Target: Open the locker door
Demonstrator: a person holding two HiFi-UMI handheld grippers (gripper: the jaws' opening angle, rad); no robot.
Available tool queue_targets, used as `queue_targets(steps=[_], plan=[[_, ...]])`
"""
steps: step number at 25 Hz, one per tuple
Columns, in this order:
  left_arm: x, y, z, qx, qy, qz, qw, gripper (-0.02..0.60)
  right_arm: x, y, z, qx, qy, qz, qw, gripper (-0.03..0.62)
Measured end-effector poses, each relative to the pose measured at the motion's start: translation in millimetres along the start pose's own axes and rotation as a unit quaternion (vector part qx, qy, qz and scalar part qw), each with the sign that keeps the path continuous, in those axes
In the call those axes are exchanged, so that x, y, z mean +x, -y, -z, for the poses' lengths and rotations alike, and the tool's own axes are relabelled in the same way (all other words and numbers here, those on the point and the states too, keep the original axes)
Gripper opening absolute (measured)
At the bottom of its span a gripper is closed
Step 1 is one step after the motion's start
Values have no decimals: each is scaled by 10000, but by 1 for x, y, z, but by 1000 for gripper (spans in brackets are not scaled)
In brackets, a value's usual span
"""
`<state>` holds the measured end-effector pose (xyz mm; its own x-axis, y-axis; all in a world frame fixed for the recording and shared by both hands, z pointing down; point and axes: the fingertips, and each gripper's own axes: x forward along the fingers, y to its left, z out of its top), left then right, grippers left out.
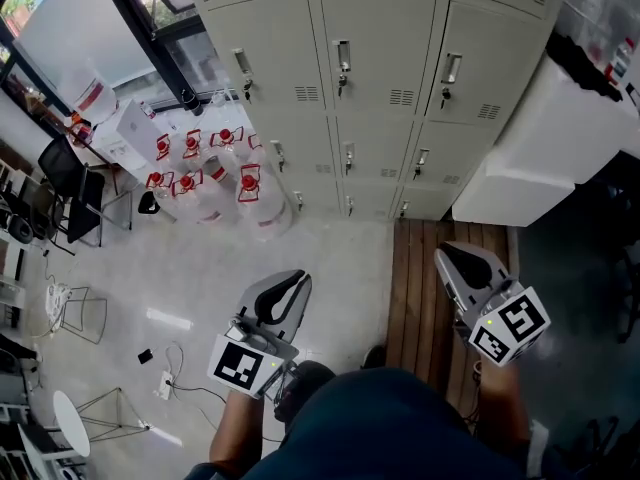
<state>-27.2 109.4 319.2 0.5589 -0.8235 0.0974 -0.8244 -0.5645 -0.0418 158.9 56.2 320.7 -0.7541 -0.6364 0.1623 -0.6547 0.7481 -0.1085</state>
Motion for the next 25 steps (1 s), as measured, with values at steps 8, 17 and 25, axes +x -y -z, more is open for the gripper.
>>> queue_targets(steps=[8, 17, 25], plan=[[39, 8, 8, 45, -175, 316, 9993, 41, -16, 30, 10, 112, -20, 268, 9996, 37], [102, -3, -22, 143, 227, 1285, 9914, 41, -32, 60, 9, 314, -76, 1290, 9911, 37], [114, -64, -17, 135, 148, 1556, 9876, 41, 16, 56, -6, 356, 13, 1624, 9861, 37]])
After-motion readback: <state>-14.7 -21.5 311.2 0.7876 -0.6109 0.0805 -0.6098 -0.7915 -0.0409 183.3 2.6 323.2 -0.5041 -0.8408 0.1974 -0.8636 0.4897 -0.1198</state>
